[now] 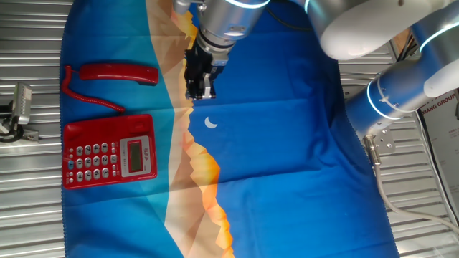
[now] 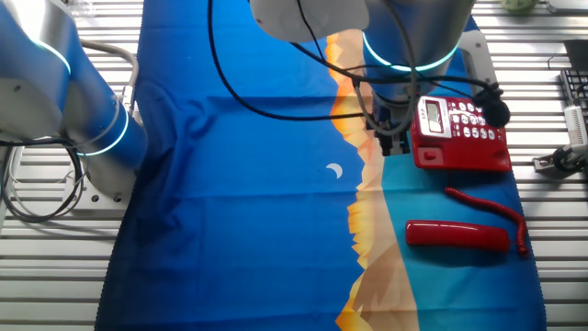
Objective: Place the handset of the telephone on the corresponding phone cradle
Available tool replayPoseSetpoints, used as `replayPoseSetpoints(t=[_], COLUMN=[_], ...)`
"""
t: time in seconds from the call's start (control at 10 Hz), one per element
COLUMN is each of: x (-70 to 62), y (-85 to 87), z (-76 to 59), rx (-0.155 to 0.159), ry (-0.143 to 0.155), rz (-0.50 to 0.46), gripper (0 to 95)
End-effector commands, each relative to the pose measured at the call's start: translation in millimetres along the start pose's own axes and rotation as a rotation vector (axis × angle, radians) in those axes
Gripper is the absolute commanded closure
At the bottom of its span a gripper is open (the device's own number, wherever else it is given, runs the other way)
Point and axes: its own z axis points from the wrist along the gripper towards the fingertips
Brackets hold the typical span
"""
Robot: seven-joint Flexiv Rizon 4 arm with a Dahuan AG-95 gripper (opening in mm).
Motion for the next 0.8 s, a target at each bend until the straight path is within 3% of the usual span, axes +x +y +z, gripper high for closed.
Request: replayPoseSetpoints(t=[0.1,0.8], x=[-2.0,-6.2], y=[-2.9,-16.5], z=[3.5,12.8], rx=[0.000,0.006], ry=[0.003,0.014], rz=[-0.014,-0.056], gripper=[95.0,95.0])
